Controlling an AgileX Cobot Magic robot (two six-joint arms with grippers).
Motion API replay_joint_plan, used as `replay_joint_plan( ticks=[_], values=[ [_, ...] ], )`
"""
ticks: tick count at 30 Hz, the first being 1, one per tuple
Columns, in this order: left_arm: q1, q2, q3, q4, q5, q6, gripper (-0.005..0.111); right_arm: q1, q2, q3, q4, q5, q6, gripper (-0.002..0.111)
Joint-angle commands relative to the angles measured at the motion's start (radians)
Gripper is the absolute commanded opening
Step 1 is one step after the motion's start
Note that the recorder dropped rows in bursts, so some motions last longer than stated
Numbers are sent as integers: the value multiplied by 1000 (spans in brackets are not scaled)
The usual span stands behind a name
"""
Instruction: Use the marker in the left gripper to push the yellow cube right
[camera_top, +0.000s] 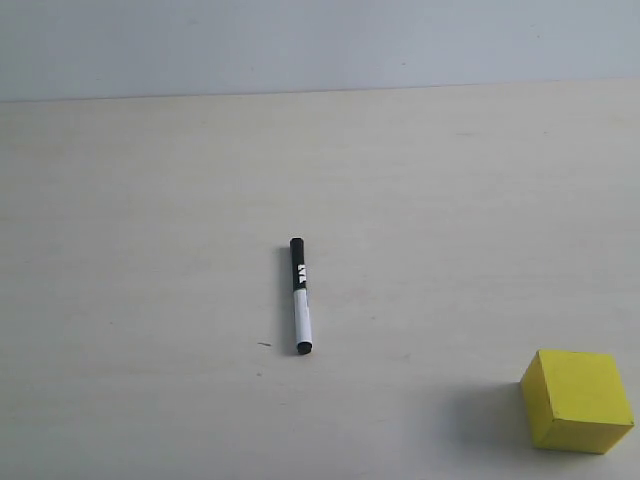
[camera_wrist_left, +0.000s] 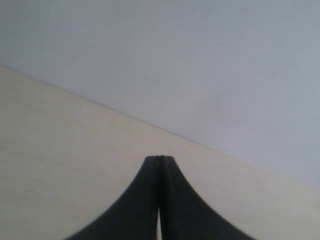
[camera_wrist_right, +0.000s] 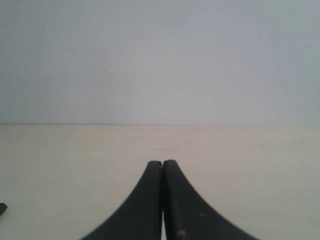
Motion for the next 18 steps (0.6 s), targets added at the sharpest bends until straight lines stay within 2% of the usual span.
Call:
replay_joint_plan(
  ticks=[1,5,9,14,18],
  values=[
    [5,-7,3,-2,9,75,0,1,-5,4,-1,-5,-1,0],
    [5,-7,3,-2,19,179,0,1,-5,4,-1,-5,-1,0],
    [5,-7,3,-40,20,433,0,1,-5,4,-1,-5,-1,0],
    [10,-7,3,-165,20,721,0,1,-5,4,-1,-5,-1,0],
    [31,-7,3,-176,16,741,0,1,-5,4,-1,-5,-1,0]
  ],
)
